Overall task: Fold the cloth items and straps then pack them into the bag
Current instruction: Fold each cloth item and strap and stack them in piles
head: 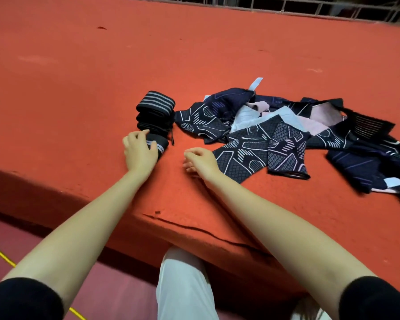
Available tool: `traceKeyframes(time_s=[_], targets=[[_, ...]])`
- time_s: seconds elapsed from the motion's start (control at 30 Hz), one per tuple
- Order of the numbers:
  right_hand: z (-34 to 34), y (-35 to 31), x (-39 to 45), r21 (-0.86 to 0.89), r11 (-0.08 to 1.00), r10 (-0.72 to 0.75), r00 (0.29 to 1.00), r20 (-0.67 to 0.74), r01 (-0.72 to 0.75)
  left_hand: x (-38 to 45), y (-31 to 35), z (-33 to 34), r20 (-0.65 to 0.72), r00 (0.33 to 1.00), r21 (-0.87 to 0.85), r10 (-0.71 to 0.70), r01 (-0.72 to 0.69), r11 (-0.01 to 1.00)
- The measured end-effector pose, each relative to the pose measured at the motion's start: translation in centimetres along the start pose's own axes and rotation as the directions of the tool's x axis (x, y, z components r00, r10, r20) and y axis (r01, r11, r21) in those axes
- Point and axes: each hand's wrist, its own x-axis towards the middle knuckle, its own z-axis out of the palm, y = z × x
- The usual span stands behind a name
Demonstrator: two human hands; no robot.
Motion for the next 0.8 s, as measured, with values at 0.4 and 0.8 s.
traceKeyframes(time_s=[0.4, 0.8], targets=[[-20.4, 0.2, -4.2, 0.113, 0.985, -0.04, 0.82, -0.571, 0.127, -9.7, 16.8, 5.8, 0.379, 0.886, -0.423, 0.268, -0.092, 0.902], [-40.9, -2.2, -5.4, -0.466, 0.877, -0.271, 0.68, -0.682, -0.118, -11.0, 29.7, 15.1, 0.389, 0.763, -0.341, 0.516, -0.401, 0.85]])
